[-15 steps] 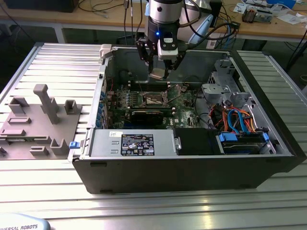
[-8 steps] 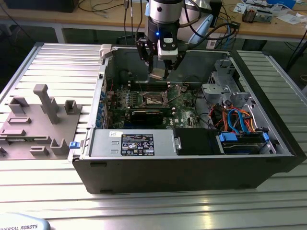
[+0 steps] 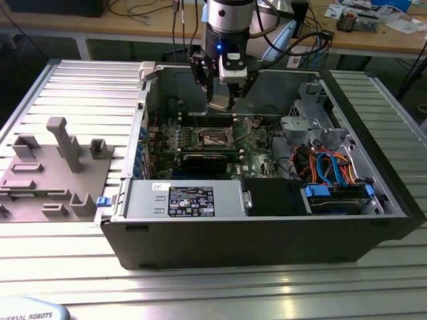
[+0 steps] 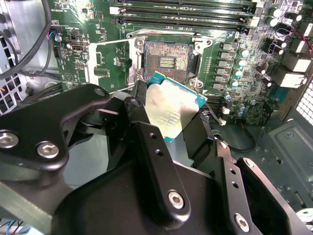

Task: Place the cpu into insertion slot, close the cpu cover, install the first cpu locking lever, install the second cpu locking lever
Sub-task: 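Place the cpu into insertion slot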

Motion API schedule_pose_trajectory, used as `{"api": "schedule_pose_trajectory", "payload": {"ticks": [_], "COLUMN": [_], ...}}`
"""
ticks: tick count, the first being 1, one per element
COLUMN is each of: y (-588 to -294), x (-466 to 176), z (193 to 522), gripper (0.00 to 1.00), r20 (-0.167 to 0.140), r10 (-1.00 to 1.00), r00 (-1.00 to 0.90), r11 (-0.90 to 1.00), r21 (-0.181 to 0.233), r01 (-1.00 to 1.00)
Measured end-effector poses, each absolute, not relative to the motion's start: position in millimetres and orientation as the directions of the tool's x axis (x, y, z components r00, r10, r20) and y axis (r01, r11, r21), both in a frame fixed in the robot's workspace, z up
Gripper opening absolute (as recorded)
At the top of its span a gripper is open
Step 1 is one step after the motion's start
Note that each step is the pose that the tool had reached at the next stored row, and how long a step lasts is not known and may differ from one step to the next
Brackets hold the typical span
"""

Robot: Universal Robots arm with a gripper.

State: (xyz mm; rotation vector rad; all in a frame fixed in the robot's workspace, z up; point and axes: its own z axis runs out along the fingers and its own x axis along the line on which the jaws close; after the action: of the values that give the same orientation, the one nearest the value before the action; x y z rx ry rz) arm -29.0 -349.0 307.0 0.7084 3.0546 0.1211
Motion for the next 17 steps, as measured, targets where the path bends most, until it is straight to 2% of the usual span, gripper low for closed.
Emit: {"api": "schedule_pose_trajectory", "payload": {"ticks": [17], "y": [-349.0], "x": [-29.0], "z": [306.5], "gripper": [0.54], "r20": [0.014], "r10": [0.448], "r00": [-0.894], "r11": [0.891], "r21": [0.076], "r01": [0.448]}}
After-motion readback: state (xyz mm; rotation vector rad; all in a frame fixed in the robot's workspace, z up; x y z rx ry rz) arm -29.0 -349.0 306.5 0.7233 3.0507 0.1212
